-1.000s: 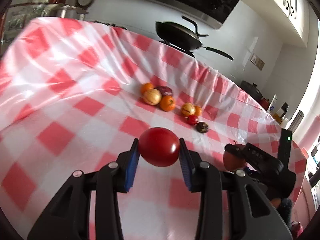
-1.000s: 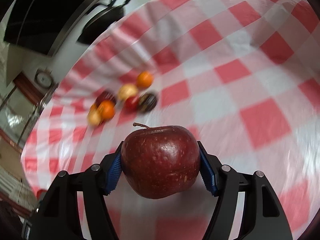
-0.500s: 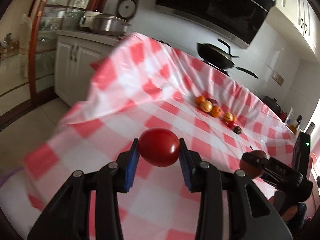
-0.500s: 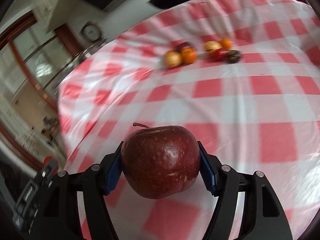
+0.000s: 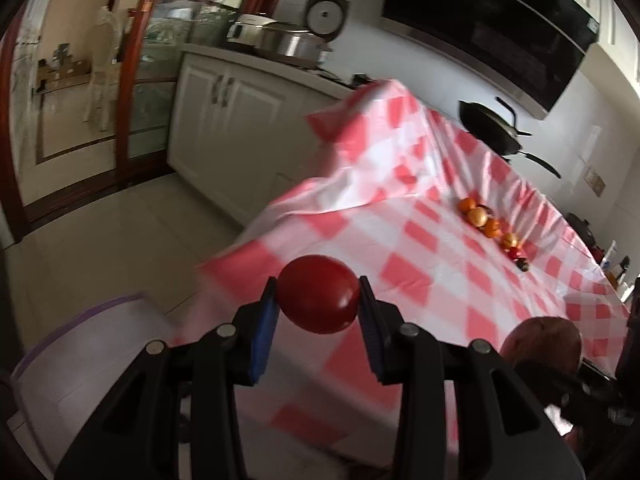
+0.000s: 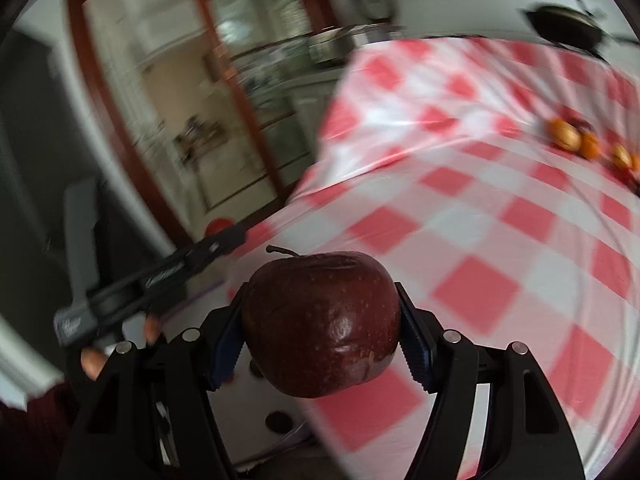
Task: Organize fruits
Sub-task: 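Carry the apple and tomato to the white box while opening both tools to drop them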
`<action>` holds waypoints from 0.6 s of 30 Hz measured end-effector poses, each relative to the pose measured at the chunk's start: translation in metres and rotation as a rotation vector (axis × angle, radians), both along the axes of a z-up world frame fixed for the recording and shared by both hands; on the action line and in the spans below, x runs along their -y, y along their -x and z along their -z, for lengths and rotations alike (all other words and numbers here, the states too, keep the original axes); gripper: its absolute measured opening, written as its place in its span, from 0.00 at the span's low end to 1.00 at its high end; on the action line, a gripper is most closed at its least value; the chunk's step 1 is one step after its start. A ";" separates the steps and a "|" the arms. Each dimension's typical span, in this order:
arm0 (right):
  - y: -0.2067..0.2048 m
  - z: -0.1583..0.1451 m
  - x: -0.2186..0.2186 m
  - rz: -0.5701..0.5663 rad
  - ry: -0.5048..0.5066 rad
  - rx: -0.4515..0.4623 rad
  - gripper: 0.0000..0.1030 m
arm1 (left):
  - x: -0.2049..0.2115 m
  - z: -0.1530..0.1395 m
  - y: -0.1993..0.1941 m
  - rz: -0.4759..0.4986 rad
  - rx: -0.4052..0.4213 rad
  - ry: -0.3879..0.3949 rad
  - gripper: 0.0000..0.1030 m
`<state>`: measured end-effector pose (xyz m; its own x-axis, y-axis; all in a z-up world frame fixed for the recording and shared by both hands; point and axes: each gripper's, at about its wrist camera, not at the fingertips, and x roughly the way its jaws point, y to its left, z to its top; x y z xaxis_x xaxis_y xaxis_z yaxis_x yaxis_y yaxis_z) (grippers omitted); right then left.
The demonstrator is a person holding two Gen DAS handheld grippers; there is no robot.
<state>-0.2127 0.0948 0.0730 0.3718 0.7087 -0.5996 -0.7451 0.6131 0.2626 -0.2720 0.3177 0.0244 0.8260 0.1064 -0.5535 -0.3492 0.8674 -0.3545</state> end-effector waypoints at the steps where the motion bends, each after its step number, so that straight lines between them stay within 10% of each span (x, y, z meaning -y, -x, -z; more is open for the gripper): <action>1: 0.011 0.003 -0.010 -0.047 0.020 0.017 0.65 | -0.004 0.002 0.007 -0.013 -0.008 -0.001 0.38; 18: 0.128 0.113 -0.135 -0.593 0.429 0.061 0.65 | -0.074 0.111 0.086 -0.258 -0.318 0.044 0.38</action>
